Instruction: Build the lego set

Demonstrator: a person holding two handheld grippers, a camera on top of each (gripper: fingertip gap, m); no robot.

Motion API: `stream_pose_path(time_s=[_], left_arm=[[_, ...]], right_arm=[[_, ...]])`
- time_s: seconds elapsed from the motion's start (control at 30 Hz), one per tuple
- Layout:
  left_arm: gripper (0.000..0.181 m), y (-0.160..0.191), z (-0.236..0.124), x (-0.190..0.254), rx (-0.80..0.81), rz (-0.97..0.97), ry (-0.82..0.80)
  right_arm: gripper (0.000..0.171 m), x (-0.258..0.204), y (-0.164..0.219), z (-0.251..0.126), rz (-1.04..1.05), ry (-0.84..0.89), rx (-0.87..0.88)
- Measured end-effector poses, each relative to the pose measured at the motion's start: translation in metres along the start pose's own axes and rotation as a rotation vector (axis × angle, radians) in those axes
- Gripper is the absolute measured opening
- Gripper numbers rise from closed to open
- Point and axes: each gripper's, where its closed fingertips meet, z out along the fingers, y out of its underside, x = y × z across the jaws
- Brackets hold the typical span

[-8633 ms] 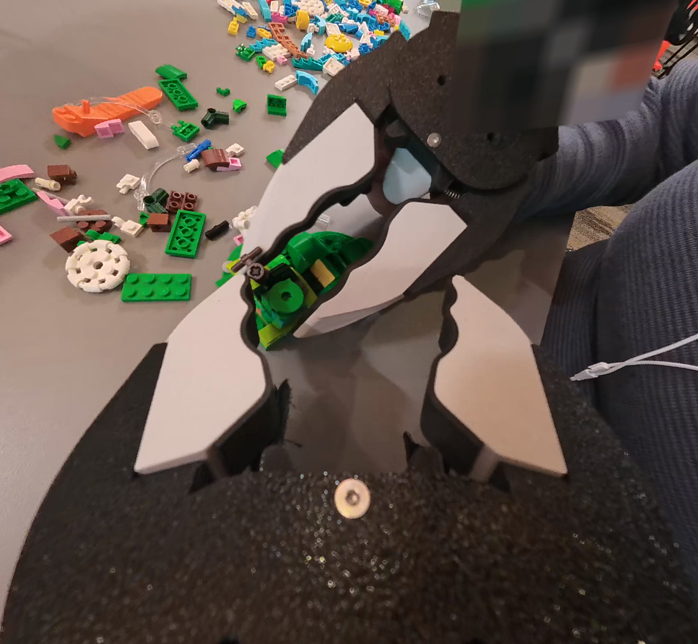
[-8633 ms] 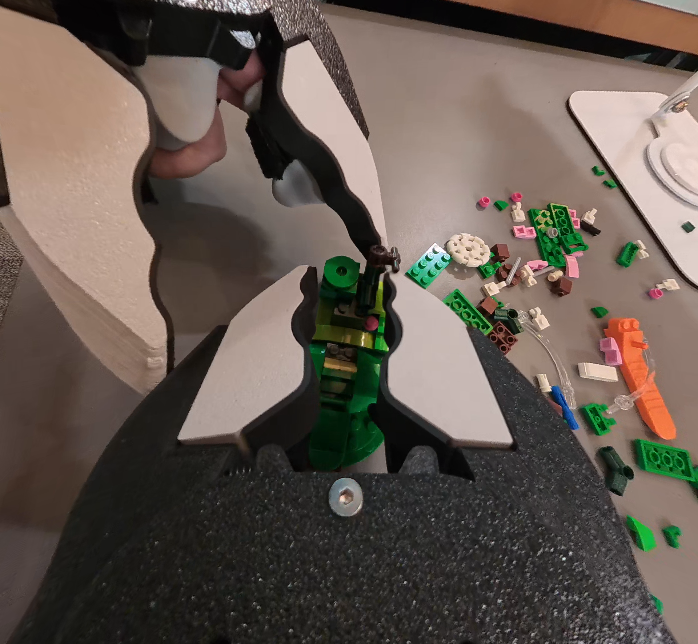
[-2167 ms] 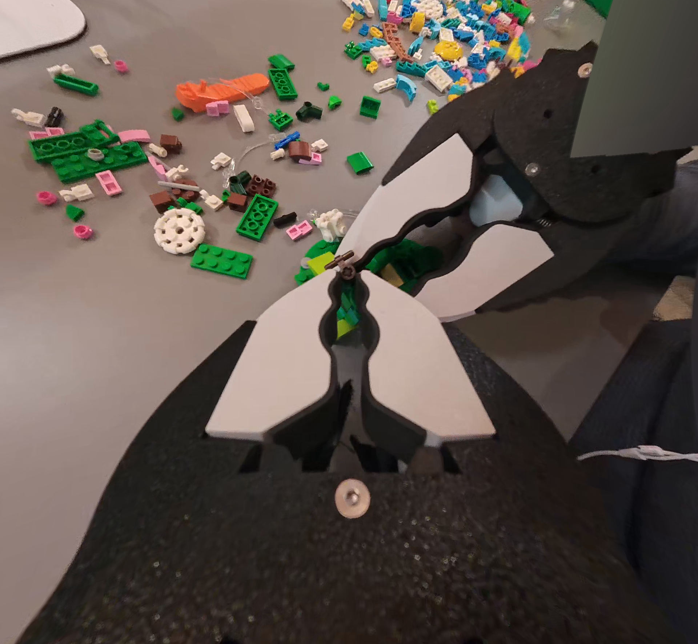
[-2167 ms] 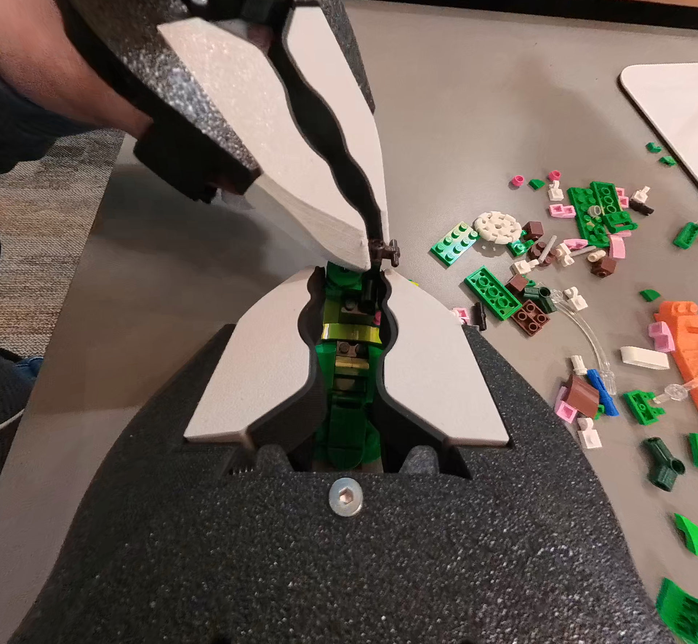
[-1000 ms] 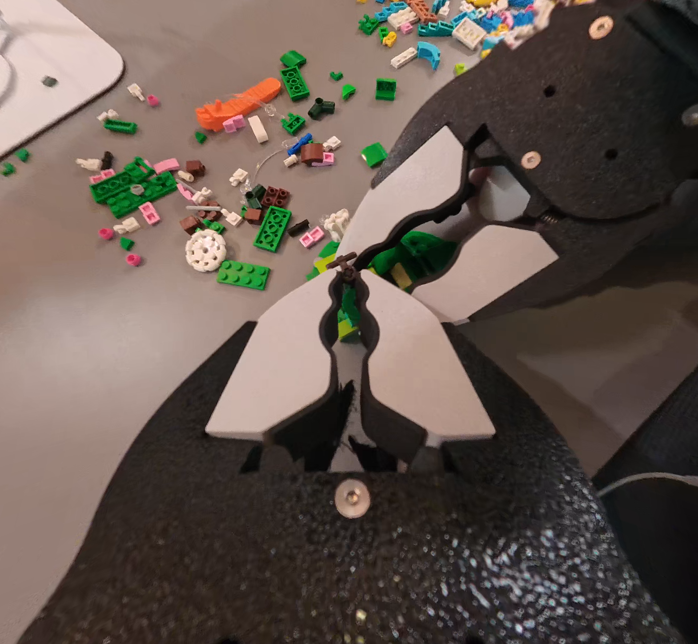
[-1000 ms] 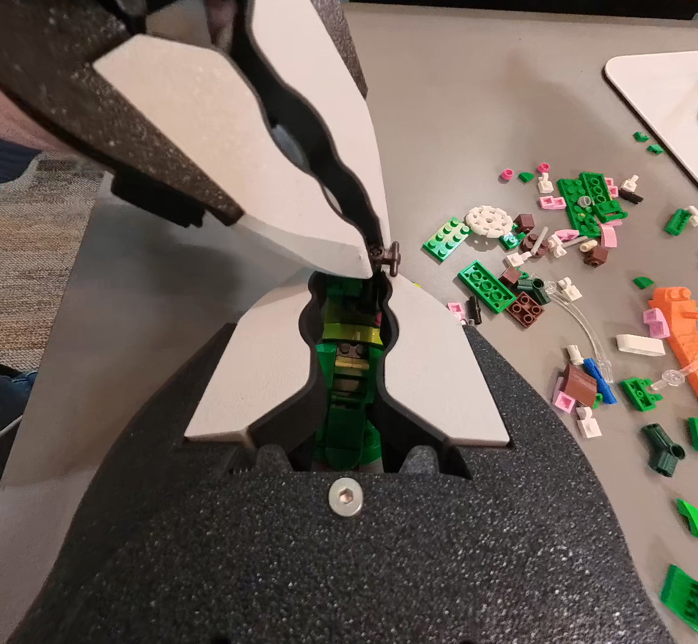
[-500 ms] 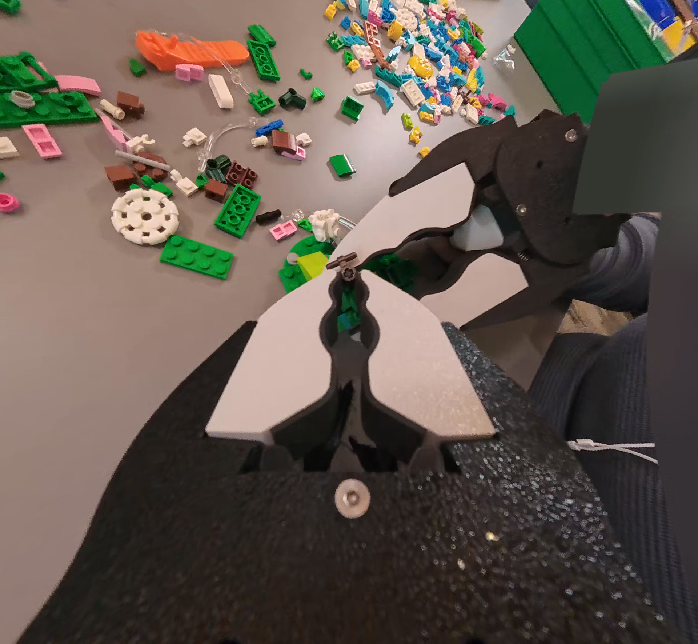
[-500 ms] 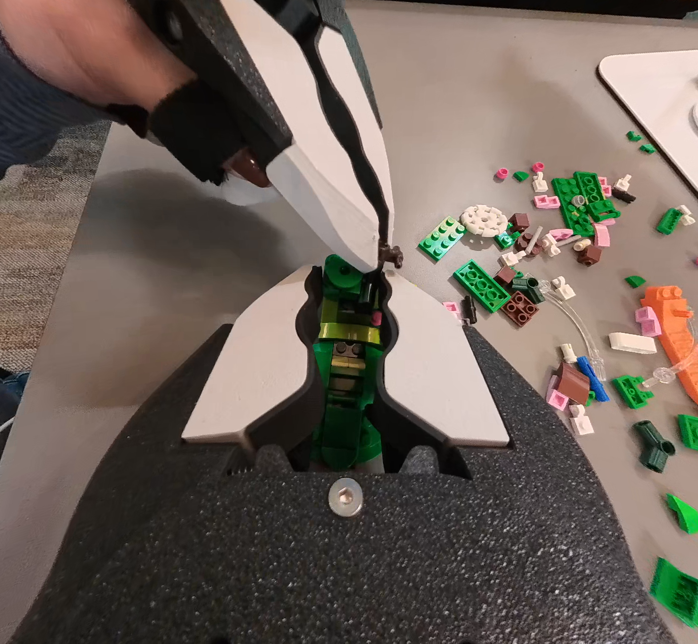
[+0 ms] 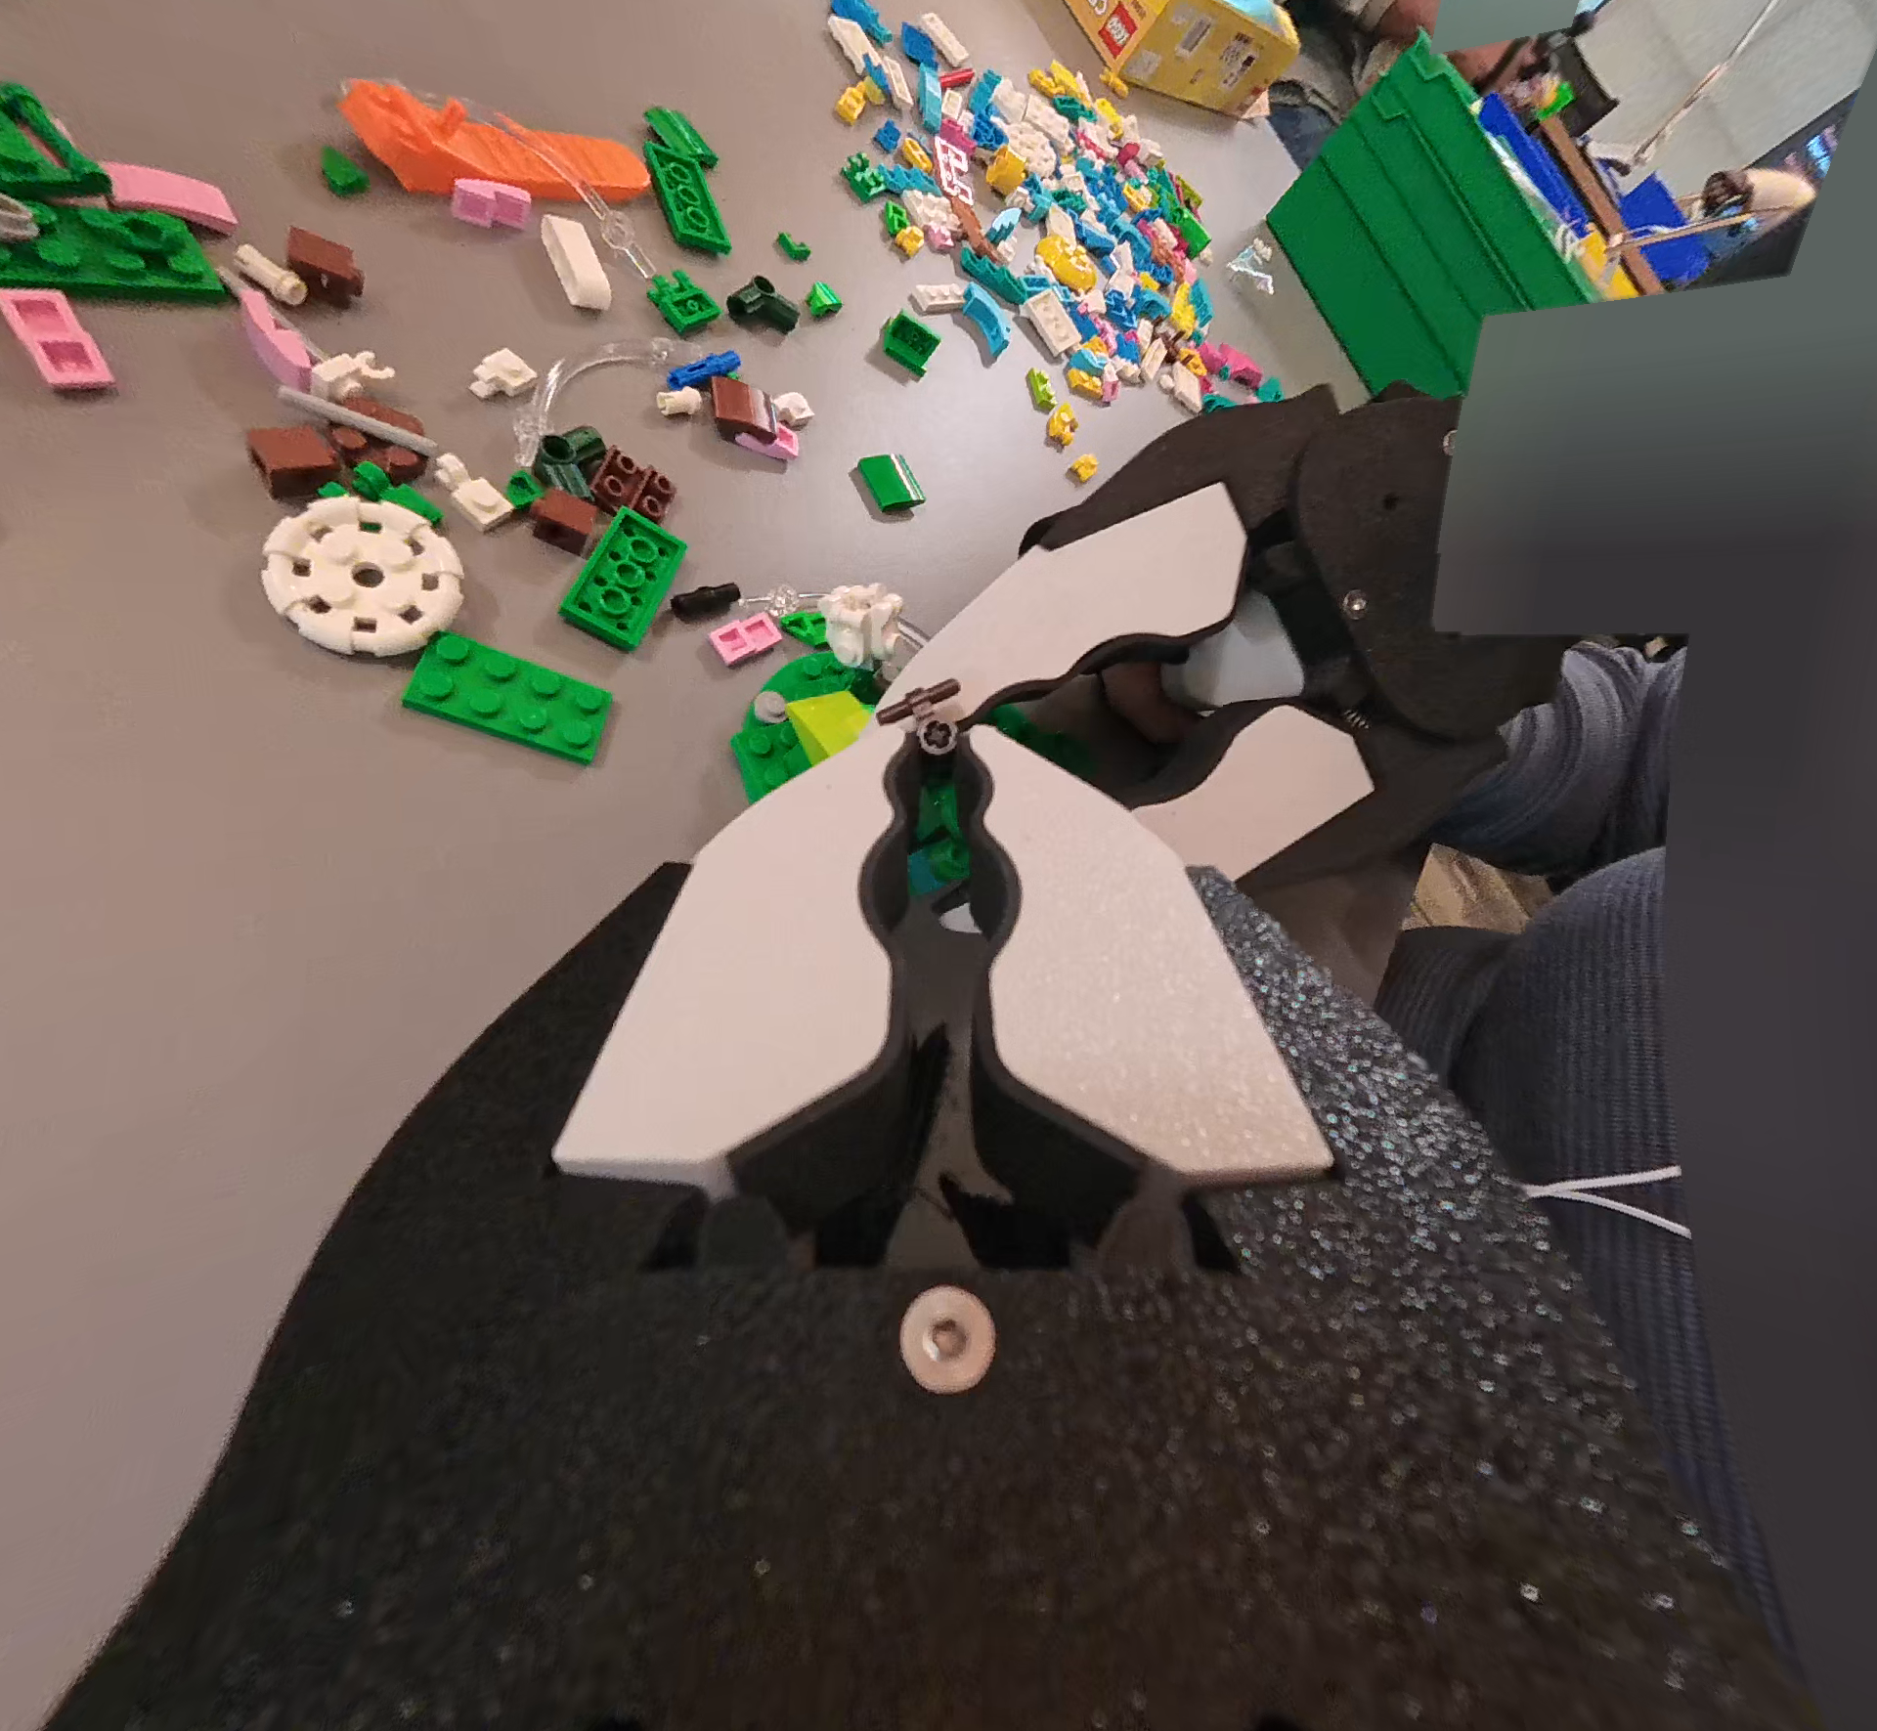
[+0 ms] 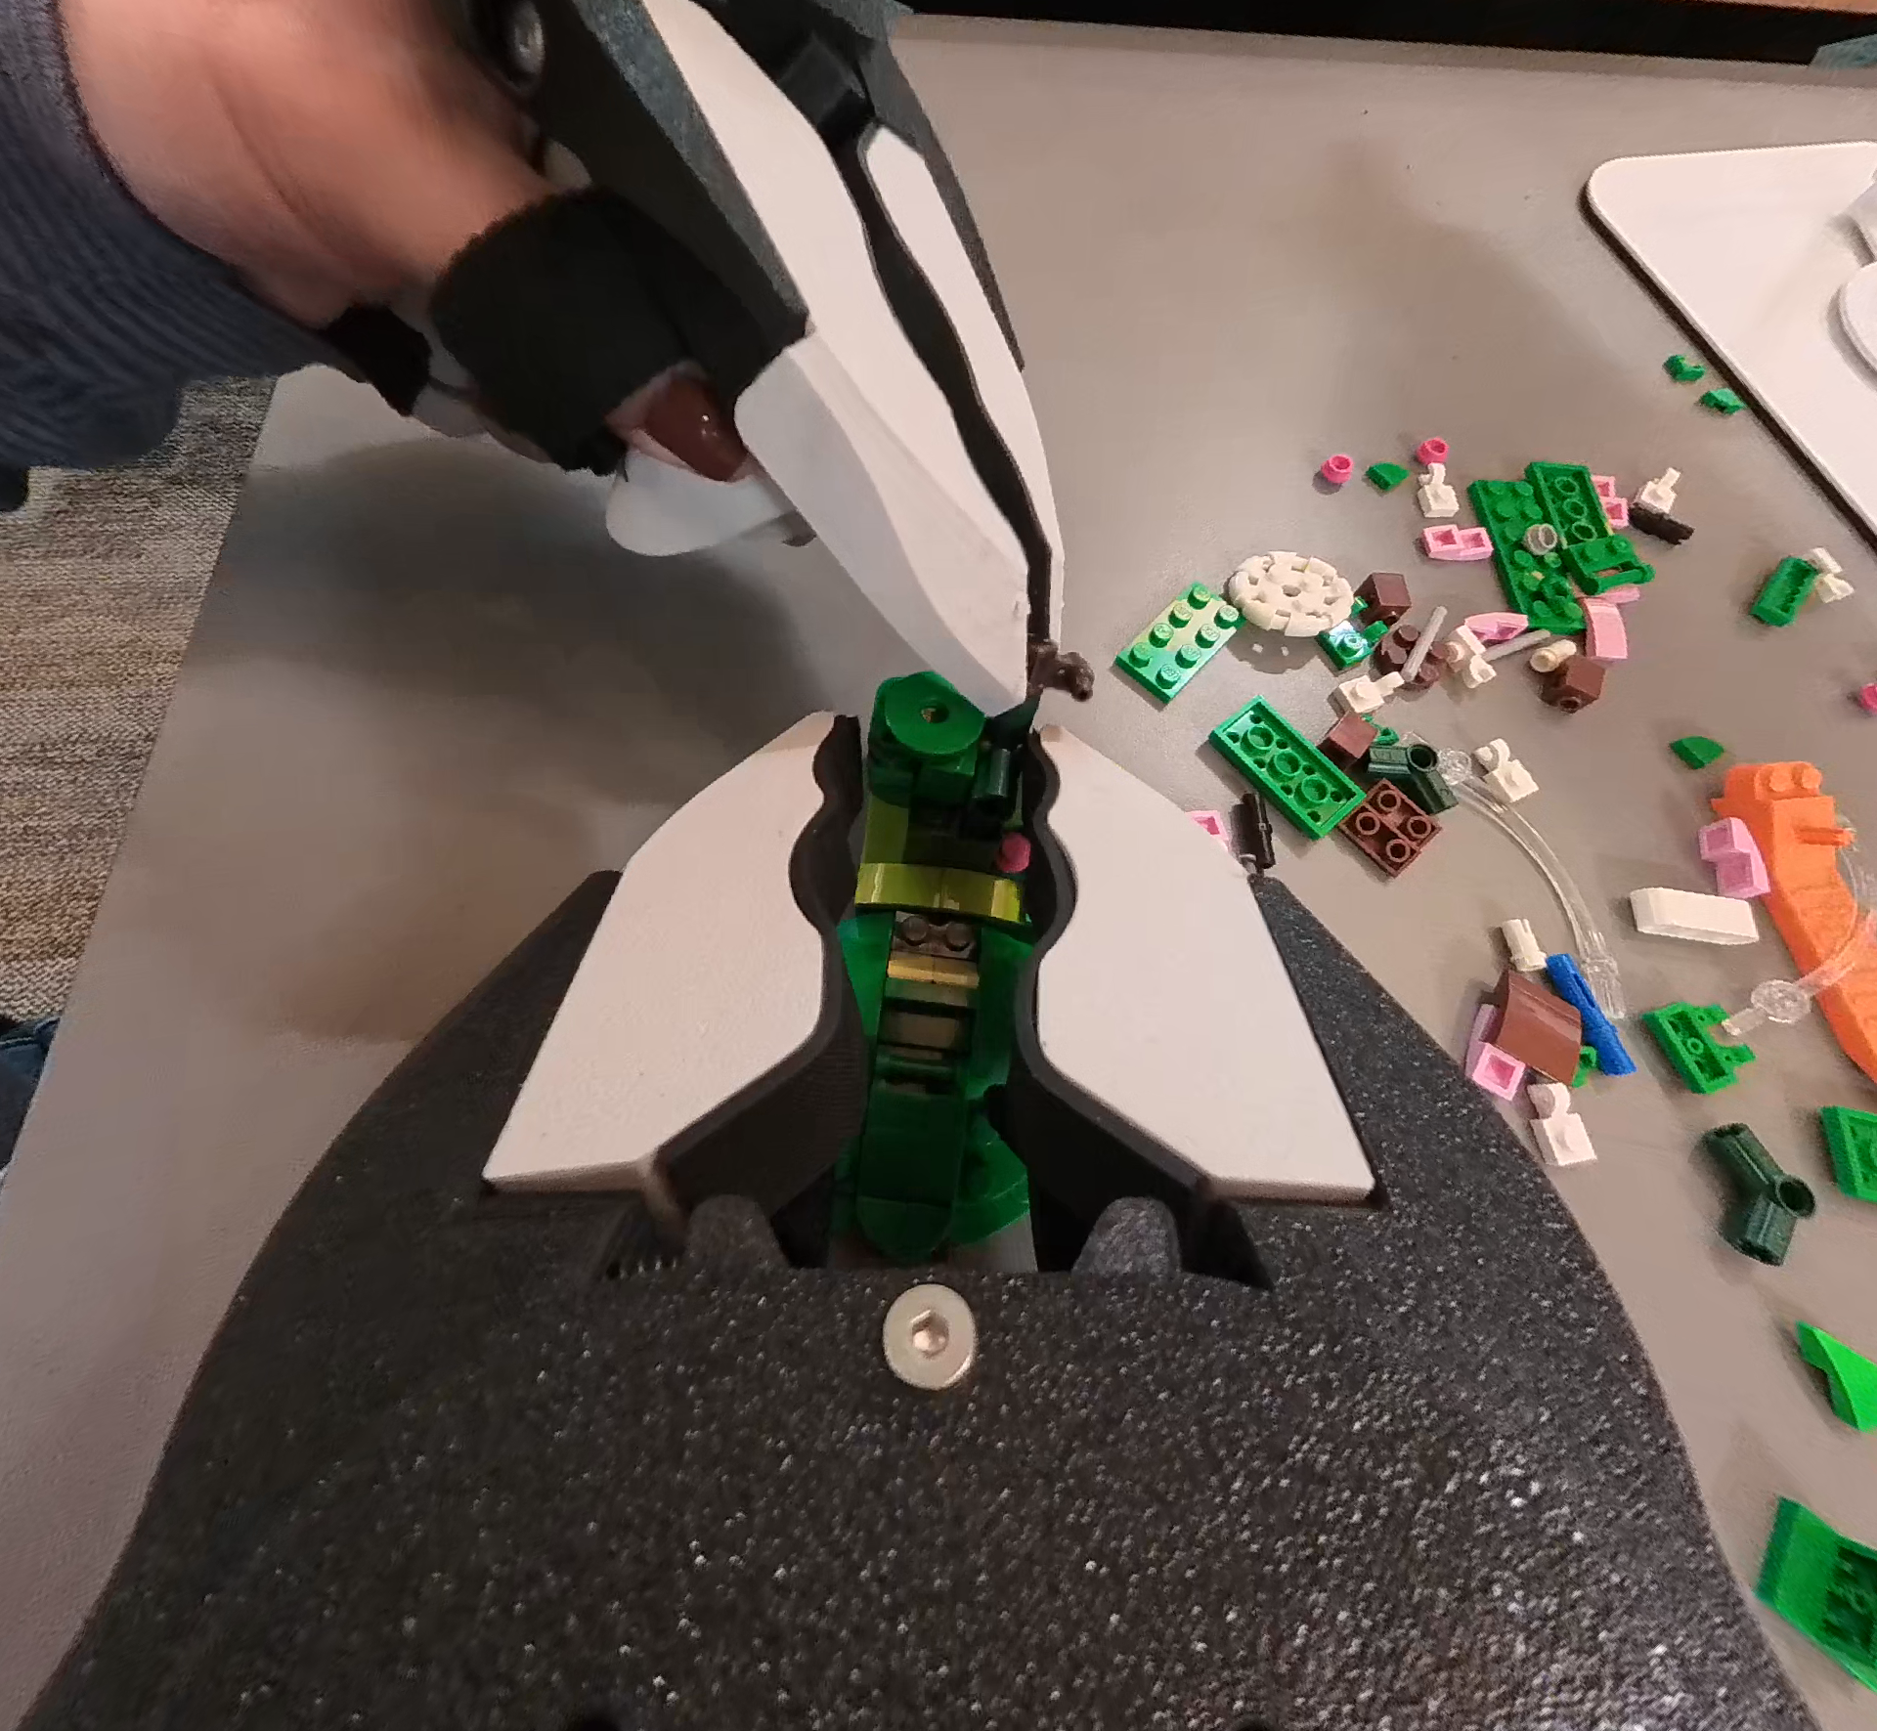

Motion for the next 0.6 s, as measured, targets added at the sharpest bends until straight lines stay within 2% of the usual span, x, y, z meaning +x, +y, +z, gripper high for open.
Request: stream_pose_path(time_s=[0.5,0.6], left_arm=[[0.006,-0.010,-0.008,0.001,0.082,-0.052,0.067],[0.006,-0.014,-0.011,0.001,0.107,-0.051,0.079]], right_arm=[[0.031,0.000,0.000,-0.001,-0.004,0.003,0.001],[0.036,0.000,0.000,-0.001,-0.006,0.006,0.001]])
